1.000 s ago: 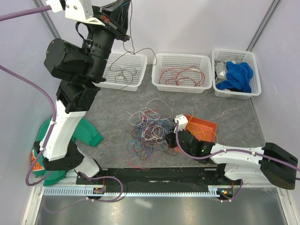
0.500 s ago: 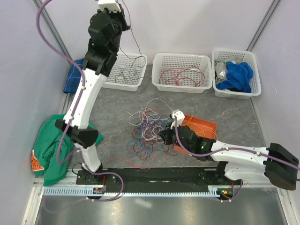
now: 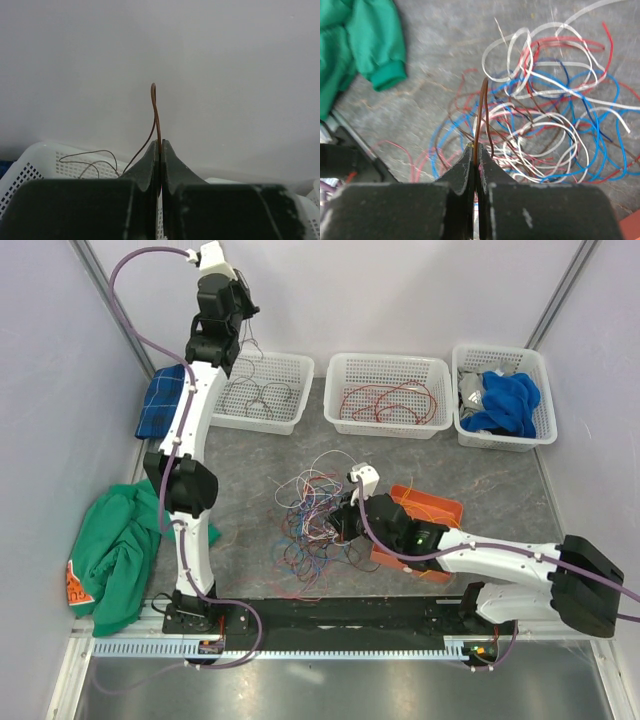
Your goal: Untangle the cables
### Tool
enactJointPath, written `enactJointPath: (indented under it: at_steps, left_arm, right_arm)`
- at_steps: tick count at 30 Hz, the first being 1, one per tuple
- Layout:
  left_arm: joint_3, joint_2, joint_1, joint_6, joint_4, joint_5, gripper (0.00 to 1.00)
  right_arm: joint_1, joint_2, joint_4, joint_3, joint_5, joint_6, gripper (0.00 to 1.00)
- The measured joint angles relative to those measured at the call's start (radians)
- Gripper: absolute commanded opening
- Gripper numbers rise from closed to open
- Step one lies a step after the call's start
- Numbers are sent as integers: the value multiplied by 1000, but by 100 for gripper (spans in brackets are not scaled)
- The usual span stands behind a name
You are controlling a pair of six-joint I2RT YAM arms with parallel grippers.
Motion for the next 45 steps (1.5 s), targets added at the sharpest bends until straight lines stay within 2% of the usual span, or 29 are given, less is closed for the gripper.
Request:
enactJointPath:
  at_steps: [3,4,6,7,8,13,17,20,24,28,31,34,39,45]
  left_arm:
    - [-25,16,31,-34,9,40,2]
    - [-45,16,38,-42,16,56,14]
    - [-108,9,52,-60,45,86,42]
    - [-143,3,54,-70,53,95,83]
    - [-181,-4,54,-82,62,105,99]
    - [-278,-40,32,-97,53,115,100]
    - [-425,-208,-35,-64,56,60,100]
    - [-627,-441,-154,-25,87,8,100]
    - [-969,-848,-349,-24,178,13,100]
    - [-1341,-1238,-359,-74,326,18,100]
    - [-1520,-1412,-365,-107,395,51,100]
    - [-1616,-1458,-366,-131,427,124,100]
    - [-1747,-1452,-378,-145,504,307,100]
    - [-1844,-1433,-467,-99,600,406,100]
  right_arm:
    - [-15,45,-11,2,-23,0,0]
    - [-20,58,-14,2,-29,0,0]
    - [-27,73,-16,2,-40,-1,0]
    - [-30,80,-17,4,-44,-2,0]
    - [-32,84,-17,6,-47,-2,0]
    - [-34,85,-12,19,-53,-4,0]
    - [-35,66,-34,44,-50,-10,0]
    - [-35,26,-64,83,-39,-26,0]
    - [-35,-68,-129,182,-14,-60,0]
    - [-34,-144,-196,319,7,-93,0]
    - [-35,-174,-233,415,12,-107,0]
    - [-34,-191,-264,483,15,-110,0]
    - [-35,-201,-314,547,11,-104,0]
    - [-35,-200,-351,578,-8,-81,0]
